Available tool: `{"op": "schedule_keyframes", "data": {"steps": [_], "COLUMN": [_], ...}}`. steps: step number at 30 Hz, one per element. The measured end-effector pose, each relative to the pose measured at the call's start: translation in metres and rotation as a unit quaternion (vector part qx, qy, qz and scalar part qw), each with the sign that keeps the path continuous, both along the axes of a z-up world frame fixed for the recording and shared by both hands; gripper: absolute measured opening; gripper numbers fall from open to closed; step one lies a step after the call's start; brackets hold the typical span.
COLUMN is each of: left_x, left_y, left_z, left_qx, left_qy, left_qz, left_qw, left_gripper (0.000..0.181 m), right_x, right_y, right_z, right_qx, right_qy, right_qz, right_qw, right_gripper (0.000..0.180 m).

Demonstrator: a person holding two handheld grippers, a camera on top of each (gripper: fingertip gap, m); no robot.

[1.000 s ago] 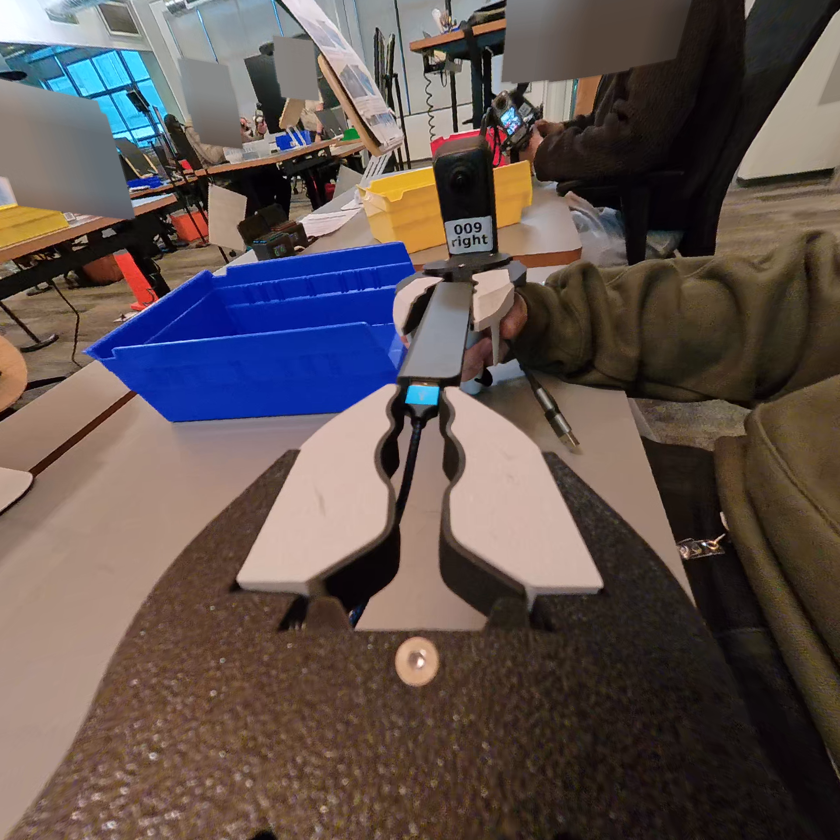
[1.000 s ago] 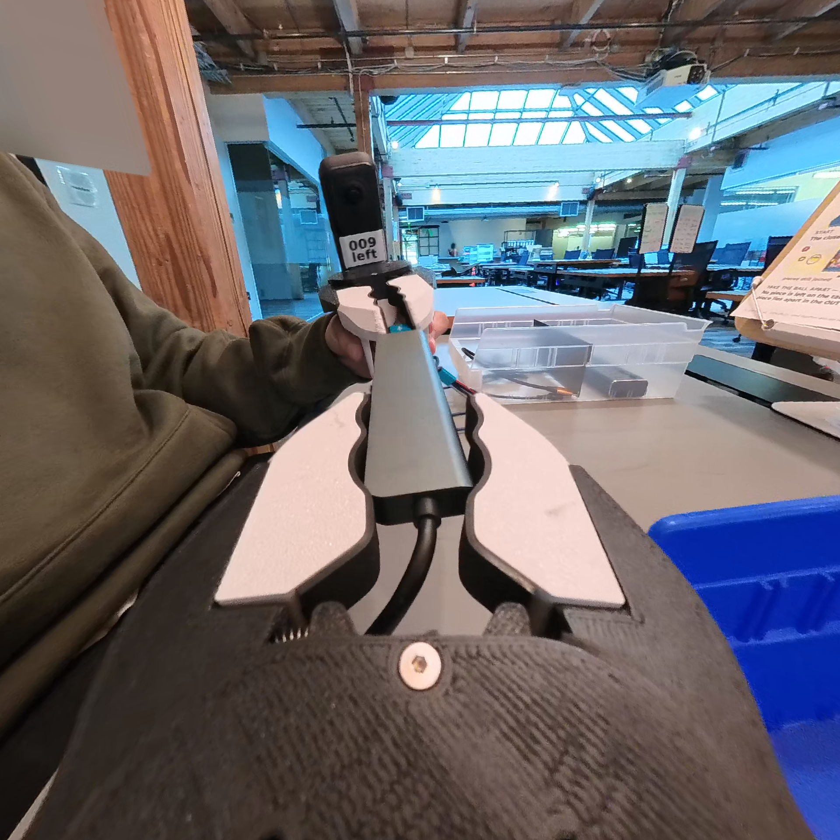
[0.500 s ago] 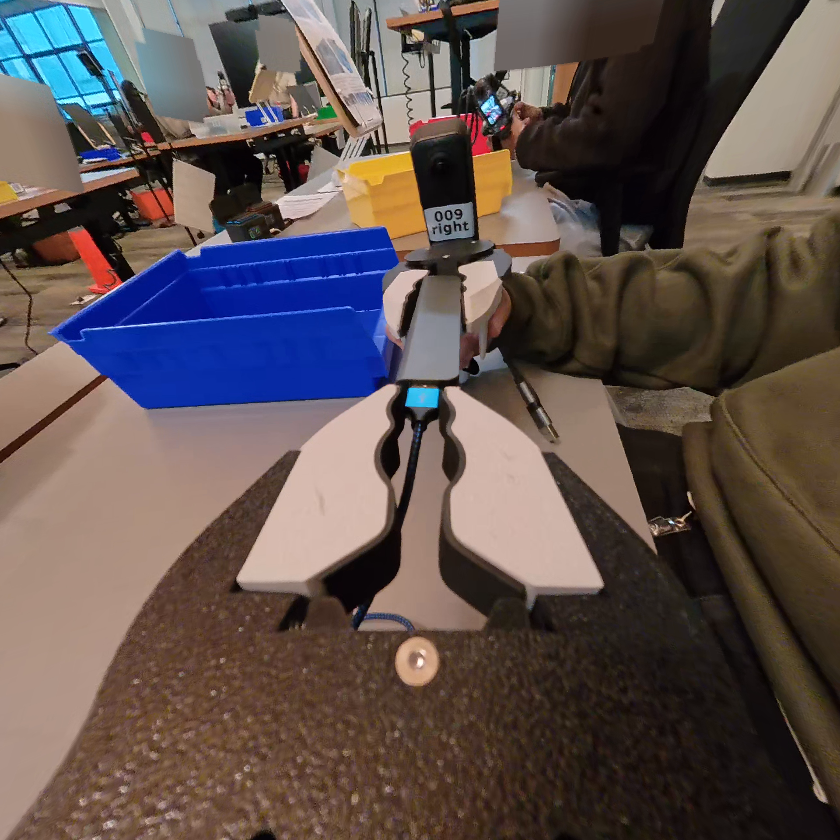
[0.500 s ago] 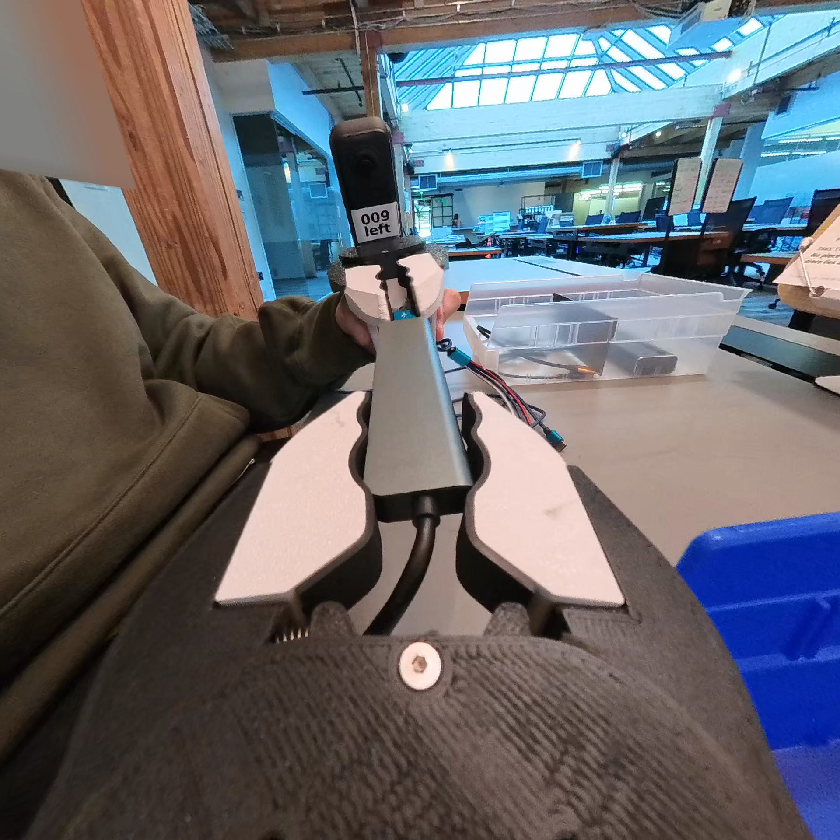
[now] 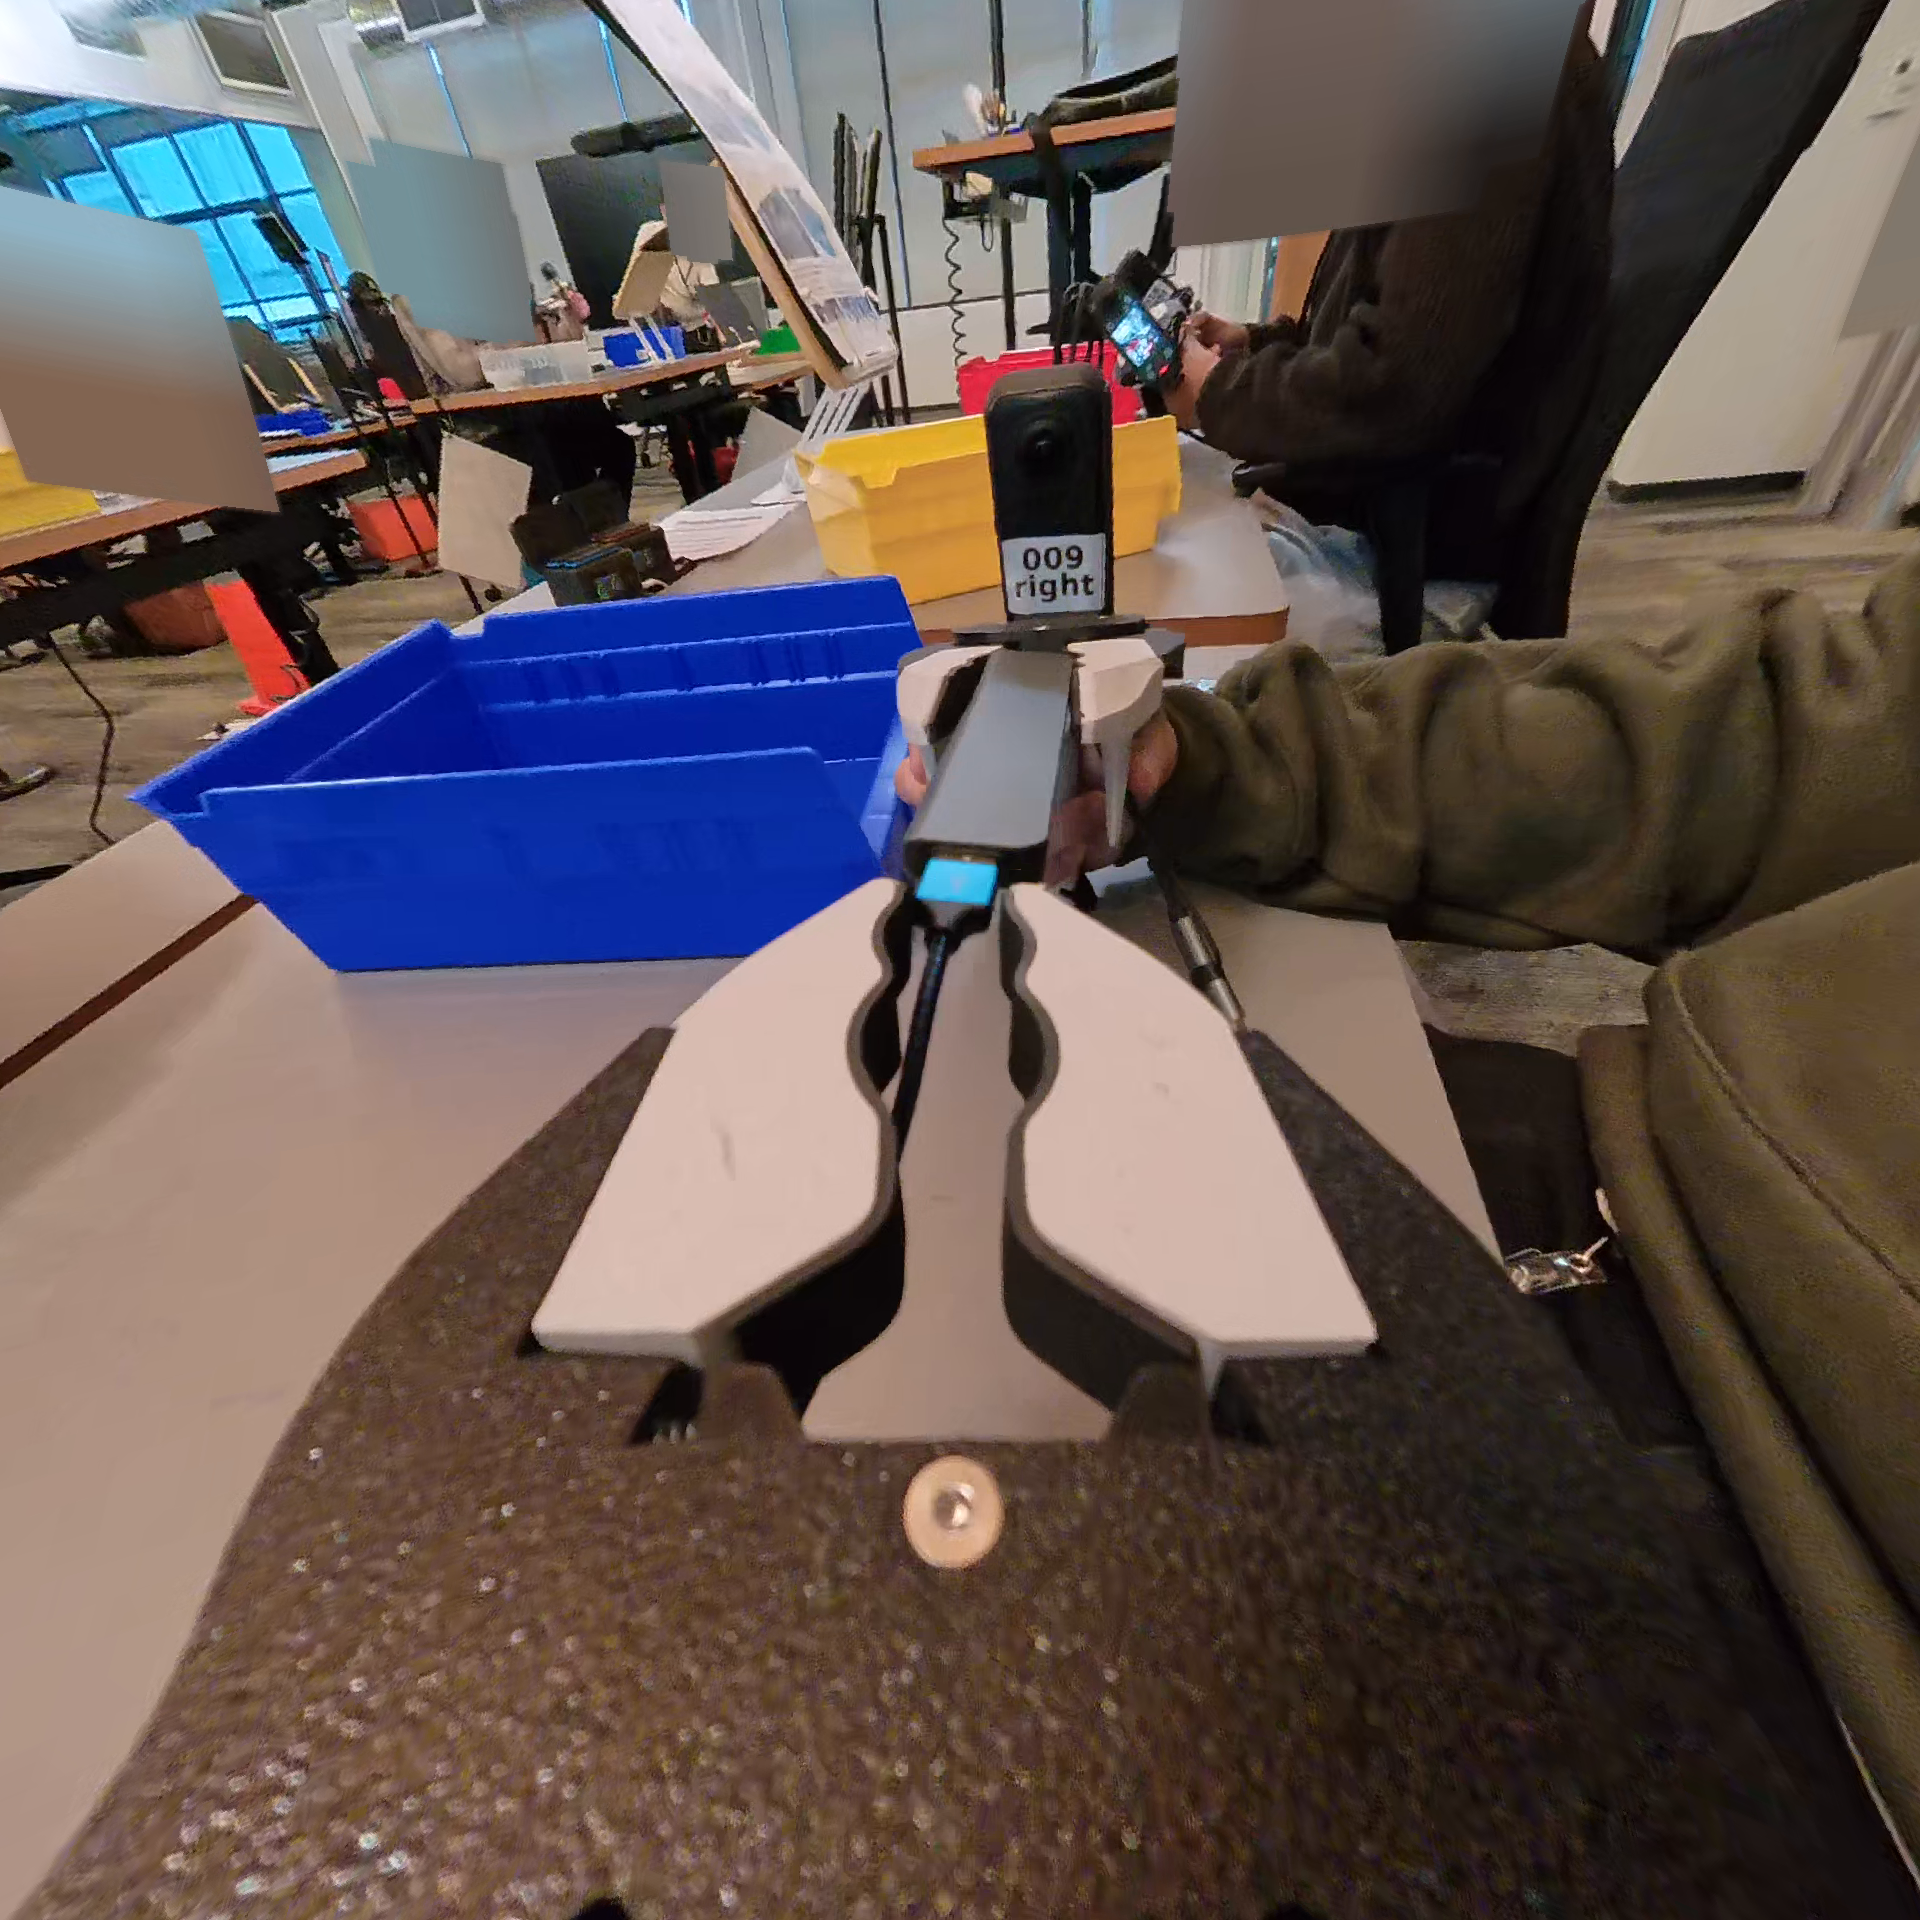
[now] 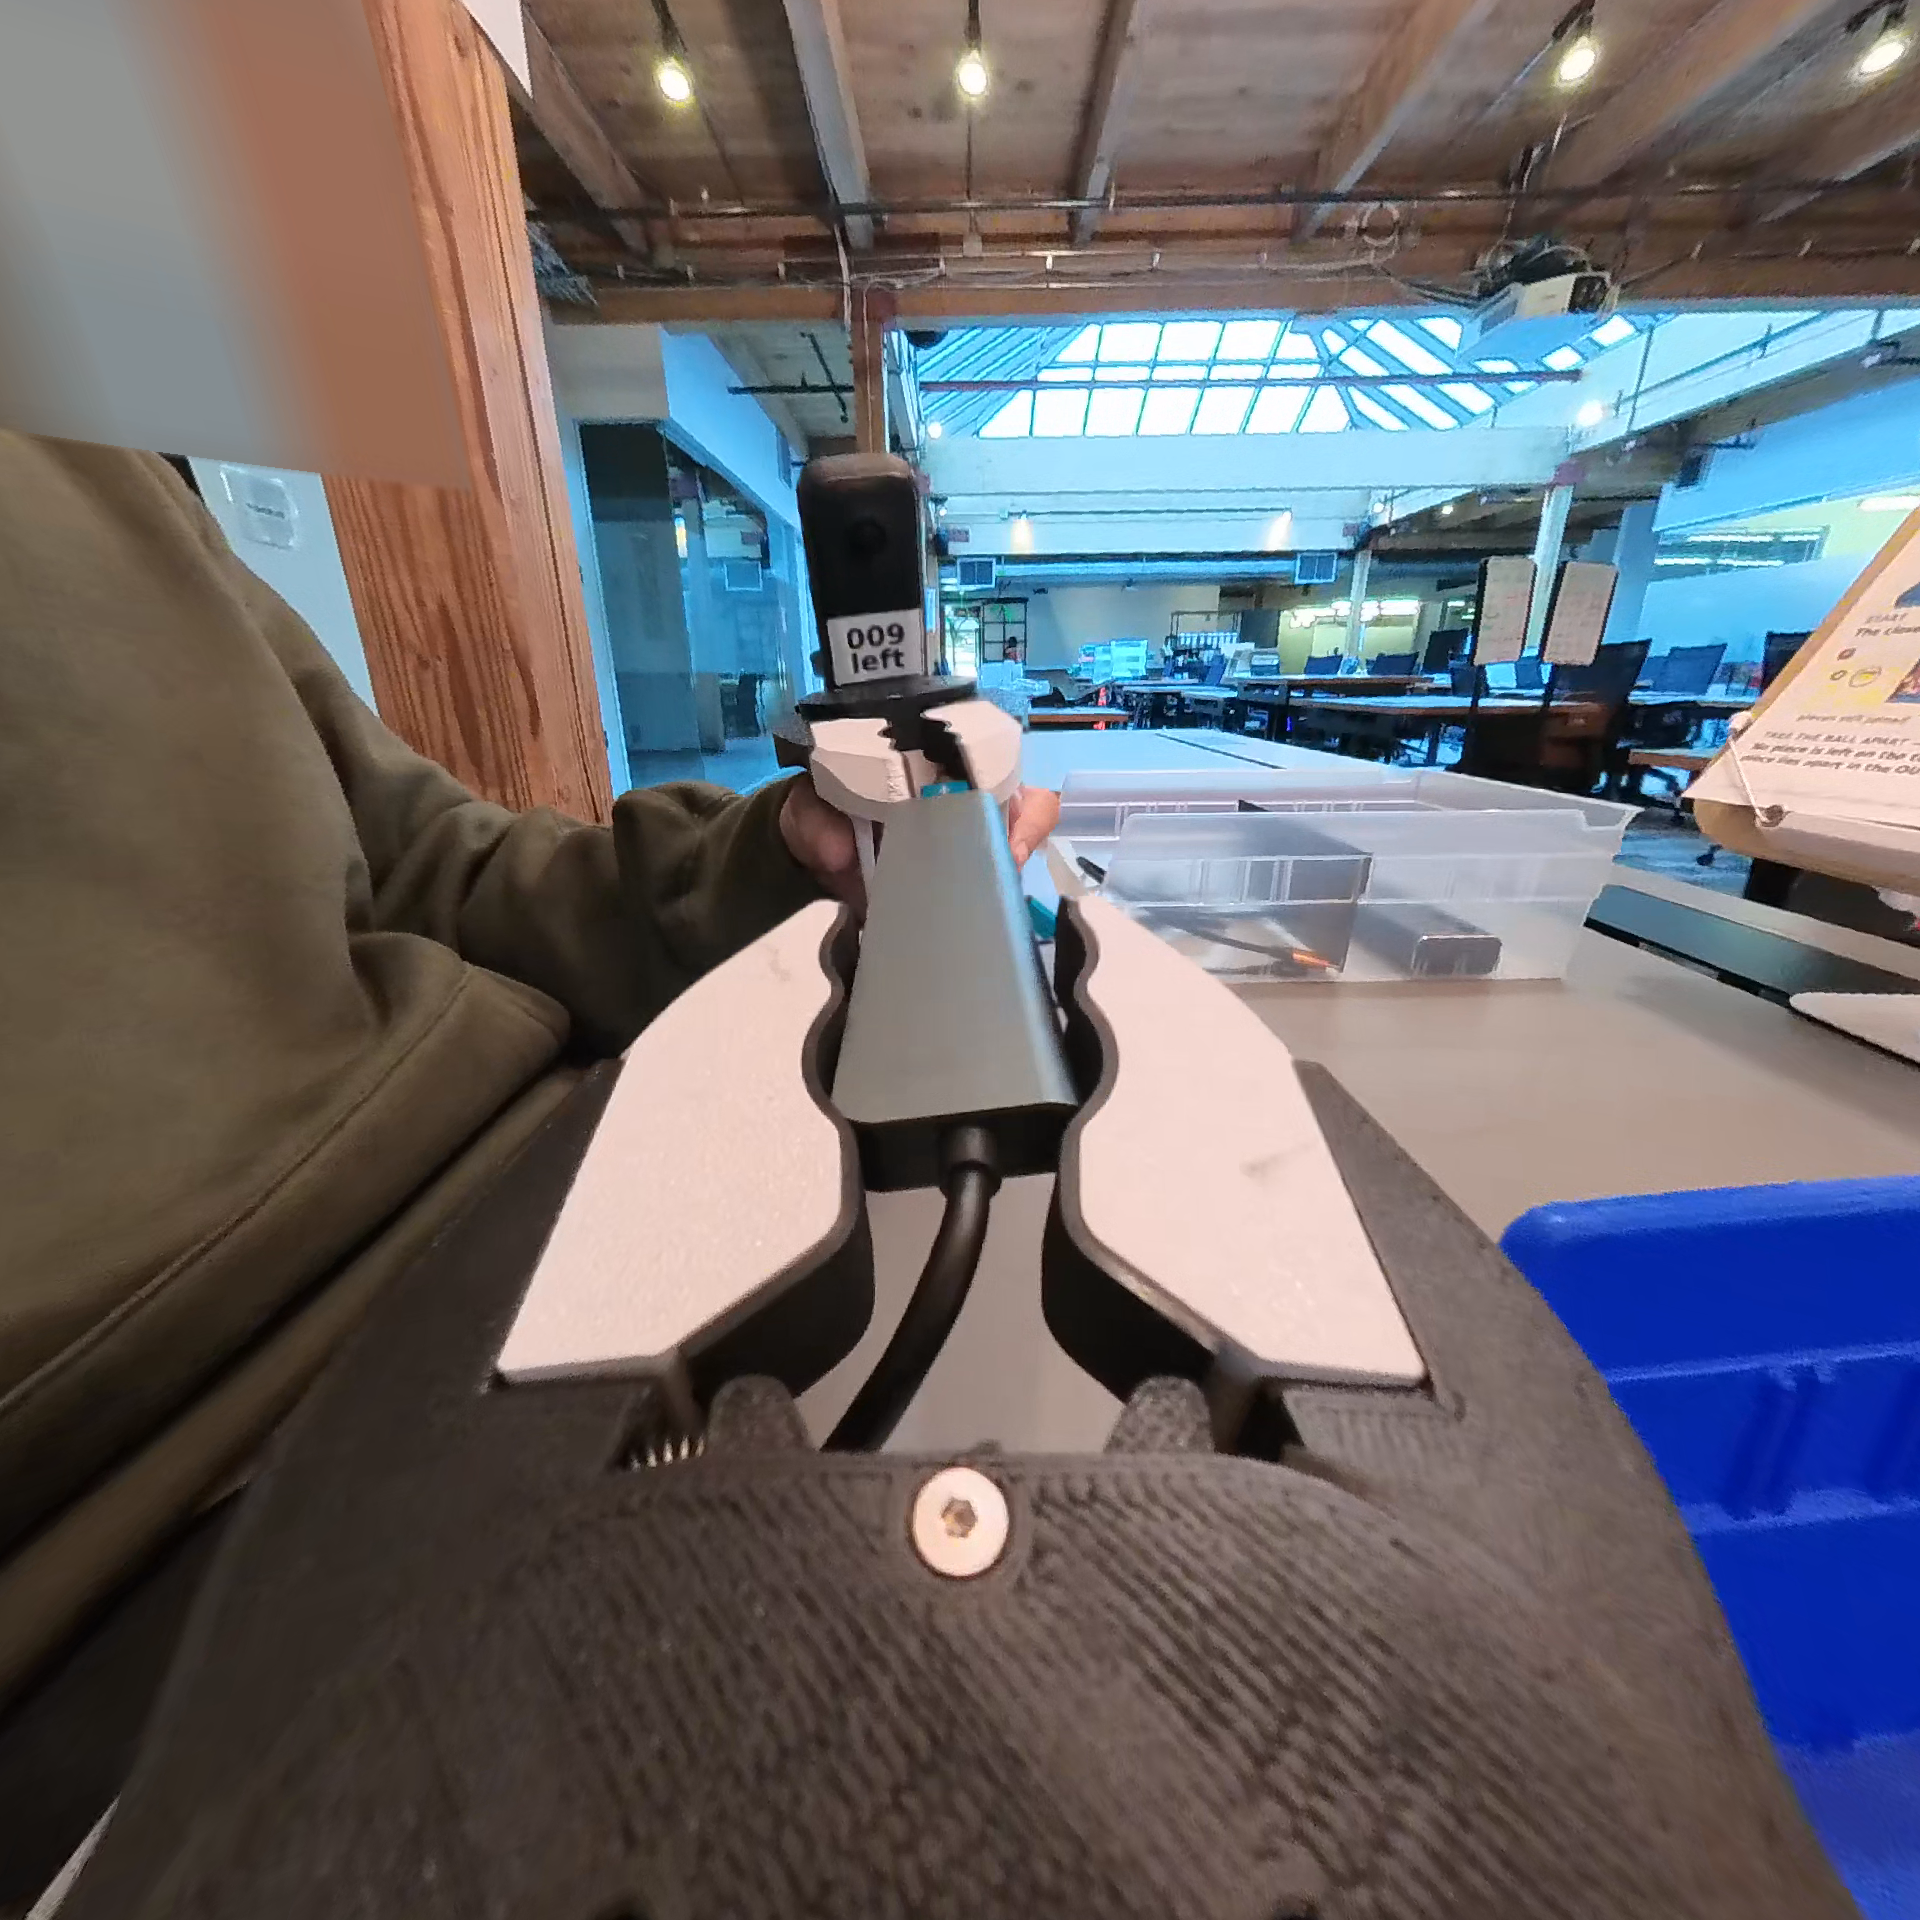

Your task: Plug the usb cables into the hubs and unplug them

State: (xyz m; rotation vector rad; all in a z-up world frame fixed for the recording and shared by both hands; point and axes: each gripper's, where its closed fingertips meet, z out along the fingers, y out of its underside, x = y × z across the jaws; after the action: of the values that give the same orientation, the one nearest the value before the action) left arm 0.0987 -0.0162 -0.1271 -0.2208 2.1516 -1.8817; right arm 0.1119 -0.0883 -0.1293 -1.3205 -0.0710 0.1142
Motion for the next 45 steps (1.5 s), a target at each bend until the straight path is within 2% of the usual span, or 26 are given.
{"op": "schedule_keyframes", "data": {"steps": [11, 29, 31, 34, 39, 45], "left_x": [-0.001, -0.004, -0.006, -0.011, -0.008, -0.008], "left_y": [0.003, 0.007, 0.005, -0.002, -0.005, -0.001], "left_z": [0.006, 0.007, 0.009, 0.017, 0.012, 0.014], "left_qx": [0.029, 0.078, 0.063, -0.003, 0.006, 0.012], "left_qy": [-0.020, -0.010, -0.004, 0.024, 0.014, 0.008], "left_qz": [0.022, 0.039, 0.032, 0.001, 0.008, 0.012], "left_qw": [0.999, 0.996, 0.997, 1.000, 1.000, 1.000], "left_gripper": [0.004, 0.004, 0.004, 0.004, 0.027, 0.021], "right_x": [-0.001, -0.001, -0.003, -0.005, -0.005, -0.007], "right_y": [-0.006, -0.002, -0.002, -0.006, -0.007, -0.003], "right_z": [0.004, 0.003, 0.004, 0.011, 0.012, 0.009], "right_qx": [0.022, 0.012, 0.016, 0.059, 0.067, 0.052], "right_qy": [0.006, 0.025, 0.023, 0.024, 0.025, 0.019], "right_qz": [0.015, 0.032, 0.034, 0.036, 0.038, 0.043], "right_qw": [1.000, 0.999, 0.999, 0.997, 0.997, 0.998], "right_gripper": [0.037, 0.038, 0.038, 0.038, 0.037, 0.037]}}
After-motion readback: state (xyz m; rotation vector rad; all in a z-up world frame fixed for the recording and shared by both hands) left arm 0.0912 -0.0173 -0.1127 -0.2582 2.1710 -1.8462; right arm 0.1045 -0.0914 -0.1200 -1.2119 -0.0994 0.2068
